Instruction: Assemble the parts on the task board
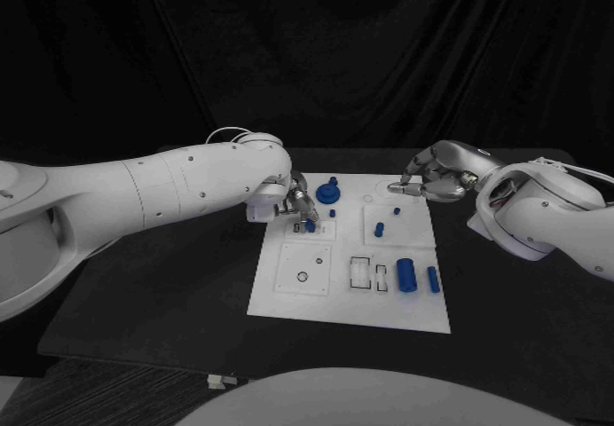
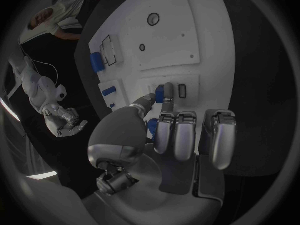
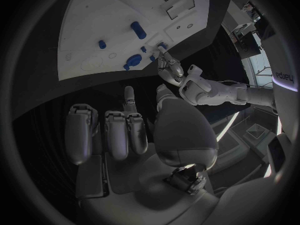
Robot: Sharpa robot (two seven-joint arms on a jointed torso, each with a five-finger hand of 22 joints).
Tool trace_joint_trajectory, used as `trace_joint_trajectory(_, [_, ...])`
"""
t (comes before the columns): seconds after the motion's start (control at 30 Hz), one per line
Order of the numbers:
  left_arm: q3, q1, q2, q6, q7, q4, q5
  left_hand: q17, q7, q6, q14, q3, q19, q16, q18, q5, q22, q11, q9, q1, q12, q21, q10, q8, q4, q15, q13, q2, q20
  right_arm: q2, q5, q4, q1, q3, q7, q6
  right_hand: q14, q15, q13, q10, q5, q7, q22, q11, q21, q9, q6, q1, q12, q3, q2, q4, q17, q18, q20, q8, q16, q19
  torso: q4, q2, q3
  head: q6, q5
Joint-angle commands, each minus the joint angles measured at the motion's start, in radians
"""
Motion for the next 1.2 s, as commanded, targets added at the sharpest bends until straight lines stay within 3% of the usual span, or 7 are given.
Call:
trace_joint_trajectory(0.03, [0.001,-0.003,0.003,0.008,0.015,-0.001,0.007,0.267,-0.006,0.011,0.111,0.065,0.06,0.013,0.017,-0.027,0.204,-0.013,0.019,-0.014,0.022,-0.021,0.11,-0.017,-0.002,-0.018,0.262,-0.003,-0.011,-0.001,-0.002,0.002,-0.002,0.001,-0.019,0.007,0.095,0.006,0.268,0.089,0.011,-0.002,0.22,0.008,-0.014,0.014,-0.011,0.002,0.017,0.028,0.008,0.001,0.219,0.02,0.007,0.019,-0.013,0.027,-0.0003,0.0,-0.0001,0.0,0.001])
trace_joint_trajectory(0.17, [0.001,-0.003,0.003,0.012,0.013,-0.002,0.007,0.267,-0.005,0.011,0.111,0.065,0.058,0.013,0.018,-0.082,0.202,-0.012,0.024,-0.027,0.022,-0.024,0.11,-0.023,0.009,-0.017,0.262,-0.01,-0.01,-0.002,-0.002,0.002,-0.002,0.001,-0.019,0.006,0.095,0.006,0.268,0.089,0.011,-0.002,0.22,0.008,-0.014,0.014,-0.011,0.002,0.017,0.028,0.008,0.001,0.219,0.02,0.007,0.019,-0.013,0.027,-0.0006,0.0,-0.0001,0.0,0.001])
trace_joint_trajectory(0.27, [0.001,-0.004,0.002,0.015,0.01,-0.002,0.007,0.267,-0.002,0.012,0.111,0.053,0.056,0.013,0.019,-0.147,0.199,-0.01,0.027,-0.043,0.022,-0.027,0.11,-0.028,0.027,-0.015,0.262,-0.017,-0.009,-0.002,-0.002,0.002,-0.002,0.001,-0.019,0.007,0.095,0.006,0.268,0.089,0.011,-0.002,0.22,0.008,-0.014,0.014,-0.011,0.002,0.017,0.028,0.008,0.001,0.219,0.02,0.007,0.019,-0.013,0.027,-0.0004,0.0,0.0,0.0,0.0])
trace_joint_trajectory(0.6, [0.001,-0.006,0.001,0.025,0.007,-0.006,0.007,0.267,0.004,0.008,0.111,0.008,0.051,0.013,0.021,-0.22,0.193,-0.005,0.03,-0.065,0.022,-0.034,0.11,-0.043,0.061,-0.011,0.262,-0.034,-0.005,-0.001,-0.002,0.001,-0.006,0.001,-0.018,0.008,0.095,0.006,0.268,0.089,0.011,-0.002,0.22,0.008,-0.015,0.015,-0.012,0.005,0.017,0.027,0.009,0.001,0.218,0.02,0.007,0.02,-0.013,0.026,0.0002,0.0,0.0,0.0,0.002])
trace_joint_trajectory(0.87, [0.001,-0.007,0.003,0.028,0.009,-0.008,0.007,0.267,0.008,0.005,0.111,-0.041,0.049,0.013,0.022,-0.271,0.191,-0.001,0.035,-0.092,0.022,-0.038,0.11,-0.054,0.097,-0.007,0.262,-0.048,-0.001,-0.001,-0.002,0.0,-0.009,0.001,-0.018,0.01,0.095,0.006,0.268,0.089,0.011,-0.002,0.22,0.008,-0.015,0.015,-0.012,0.005,0.017,0.027,0.009,0.001,0.218,0.02,0.007,0.02,-0.013,0.026,0.0001,0.0,-0.0002,0.0,0.002])
trace_joint_trajectory(1.0, [0.001,-0.008,0.002,0.024,0.01,-0.008,0.007,0.267,0.008,0.005,0.111,-0.067,0.05,0.013,0.022,-0.274,0.192,0.0,0.038,-0.114,0.022,-0.038,0.11,-0.057,0.119,-0.007,0.262,-0.054,-0.001,-0.001,-0.002,0.0,-0.01,0.001,-0.018,0.009,0.095,0.006,0.268,0.089,0.011,-0.002,0.22,0.008,-0.015,0.015,-0.013,0.005,0.017,0.027,0.008,0.001,0.219,0.02,0.007,0.02,-0.013,0.026,0.0003,0.0,-0.0004,0.0,0.001])
trace_joint_trajectory(1.2, [0.001,-0.008,-0.015,-0.042,0.037,0.013,0.003,0.267,0.011,-0.003,0.111,-0.175,0.043,0.013,0.025,-0.277,0.184,0.001,0.048,-0.209,0.022,-0.046,0.11,-0.062,0.217,-0.006,0.262,-0.092,-0.001,-0.005,-0.002,-0.001,-0.011,0.001,-0.016,0.005,0.095,0.006,0.268,0.089,0.011,-0.002,0.22,0.008,-0.016,0.015,-0.013,0.006,0.017,0.027,0.008,0.001,0.219,0.02,0.007,0.02,-0.013,0.026,0.0003,0.0,0.0001,0.0,-0.001])
